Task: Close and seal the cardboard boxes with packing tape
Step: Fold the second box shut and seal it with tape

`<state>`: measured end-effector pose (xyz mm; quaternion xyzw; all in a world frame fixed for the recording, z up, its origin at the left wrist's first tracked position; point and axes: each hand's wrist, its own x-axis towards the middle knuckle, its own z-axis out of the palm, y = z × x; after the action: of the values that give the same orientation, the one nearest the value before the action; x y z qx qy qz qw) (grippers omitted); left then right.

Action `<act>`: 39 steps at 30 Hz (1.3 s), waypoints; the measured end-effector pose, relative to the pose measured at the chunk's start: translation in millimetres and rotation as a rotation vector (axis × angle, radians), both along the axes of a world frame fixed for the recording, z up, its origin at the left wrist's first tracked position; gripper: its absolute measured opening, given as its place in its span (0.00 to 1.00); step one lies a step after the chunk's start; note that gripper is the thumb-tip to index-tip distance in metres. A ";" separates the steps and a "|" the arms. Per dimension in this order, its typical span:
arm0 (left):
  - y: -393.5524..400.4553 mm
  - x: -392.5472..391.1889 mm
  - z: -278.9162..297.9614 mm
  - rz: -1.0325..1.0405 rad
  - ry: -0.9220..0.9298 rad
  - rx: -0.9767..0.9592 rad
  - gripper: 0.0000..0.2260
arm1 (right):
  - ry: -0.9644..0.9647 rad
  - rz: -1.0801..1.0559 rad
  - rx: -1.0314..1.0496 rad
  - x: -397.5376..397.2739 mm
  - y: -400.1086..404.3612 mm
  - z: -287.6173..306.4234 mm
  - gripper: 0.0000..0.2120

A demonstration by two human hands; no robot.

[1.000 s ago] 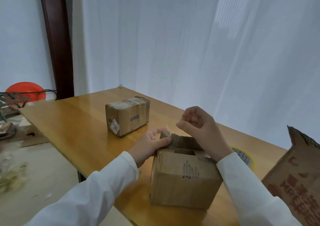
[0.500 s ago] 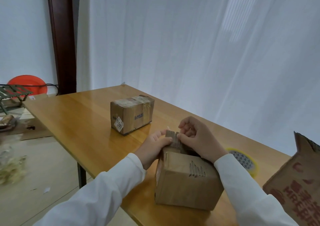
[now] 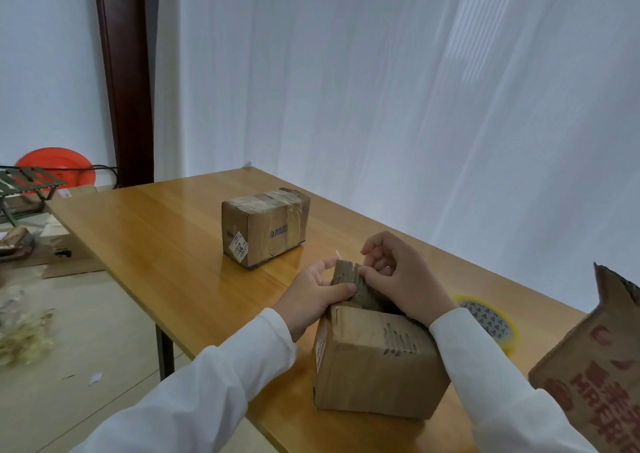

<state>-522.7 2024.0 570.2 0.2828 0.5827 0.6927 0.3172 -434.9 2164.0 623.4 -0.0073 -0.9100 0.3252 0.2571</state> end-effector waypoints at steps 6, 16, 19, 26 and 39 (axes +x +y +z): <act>0.7 2.6 3.7 0.017 0.047 -0.033 0.29 | 0.049 -0.096 0.140 0.0 3.9 -4.7 0.09; 0.1 5.3 0.4 0.013 -0.032 0.001 0.24 | 0.434 -0.227 0.348 2.9 5.5 -4.5 0.10; 0.7 4.9 0.1 0.015 -0.061 -0.011 0.25 | 0.367 -0.125 0.543 2.2 0.8 -8.5 0.12; -2.9 14.8 2.8 0.057 -0.004 0.026 0.34 | 0.207 -0.169 0.552 -3.2 4.1 -14.2 0.16; -5.8 24.8 4.2 0.117 0.063 0.077 0.34 | 0.273 -0.213 0.376 -2.0 -0.7 -11.3 0.19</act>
<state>-497.9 2018.2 574.4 0.2818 0.5809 0.7226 0.2469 -436.8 2163.2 612.1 -0.0112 -0.9055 0.1195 0.4071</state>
